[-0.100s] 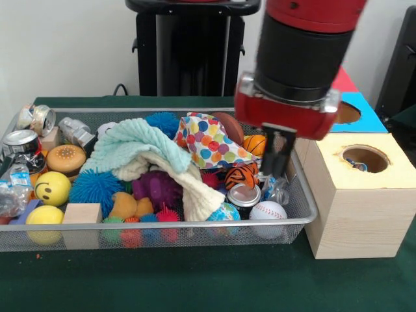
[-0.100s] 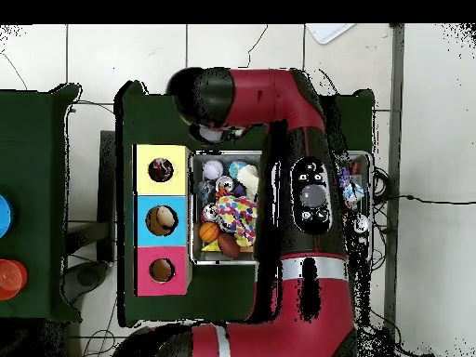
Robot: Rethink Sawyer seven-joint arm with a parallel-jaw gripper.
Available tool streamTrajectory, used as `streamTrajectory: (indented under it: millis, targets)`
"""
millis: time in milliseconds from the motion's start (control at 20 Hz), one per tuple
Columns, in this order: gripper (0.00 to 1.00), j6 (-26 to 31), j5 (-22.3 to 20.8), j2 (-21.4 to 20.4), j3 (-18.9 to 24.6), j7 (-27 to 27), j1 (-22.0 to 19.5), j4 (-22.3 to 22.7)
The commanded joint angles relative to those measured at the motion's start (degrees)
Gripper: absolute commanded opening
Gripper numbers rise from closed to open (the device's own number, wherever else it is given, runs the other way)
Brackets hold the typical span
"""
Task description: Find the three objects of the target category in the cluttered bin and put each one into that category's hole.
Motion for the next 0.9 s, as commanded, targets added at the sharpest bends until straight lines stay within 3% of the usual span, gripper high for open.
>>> streamTrajectory:
  millis: [50,300,500,900]
  targets:
    - [1.0,6.4,-2.9,1.3,5.5,-22.1,-3.0,3.1]
    - [1.0,9.1,-3.3,-1.7,2.6,-22.9,-4.1,8.2]
    - [1.0,4.4,-2.3,-6.3,1.7,-21.2,-4.9,18.1]
    - [1.0,1.9,-1.7,-11.3,2.6,-18.8,-6.3,27.2]
